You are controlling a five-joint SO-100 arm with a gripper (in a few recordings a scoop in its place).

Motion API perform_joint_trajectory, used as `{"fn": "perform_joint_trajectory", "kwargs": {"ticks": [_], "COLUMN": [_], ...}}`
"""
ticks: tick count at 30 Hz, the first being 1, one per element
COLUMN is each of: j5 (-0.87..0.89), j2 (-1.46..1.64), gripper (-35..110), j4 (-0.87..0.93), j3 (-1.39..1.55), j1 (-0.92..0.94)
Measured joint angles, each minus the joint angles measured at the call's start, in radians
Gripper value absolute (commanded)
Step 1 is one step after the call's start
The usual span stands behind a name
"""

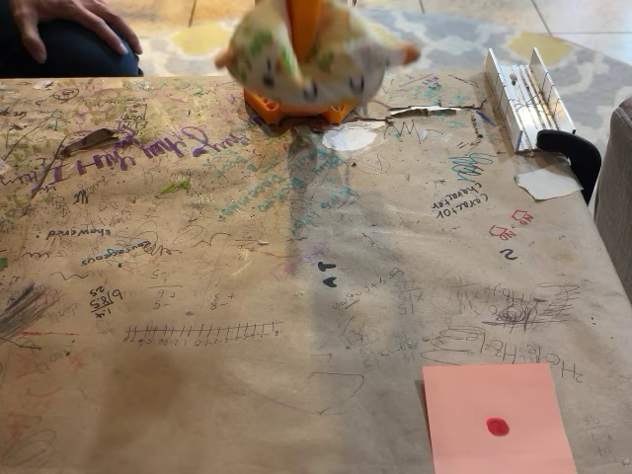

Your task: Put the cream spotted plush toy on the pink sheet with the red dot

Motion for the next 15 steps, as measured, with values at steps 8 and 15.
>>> {"fn": "perform_joint_trajectory", "kwargs": {"ticks": [8,15], "j5": [0.055,0.149], "j2": [0.242,0.252], "gripper": [0,0], "j4": [-0.005,-0.005], "j3": [-0.066,-0.204], "j1": [-0.173,-0.227]}}
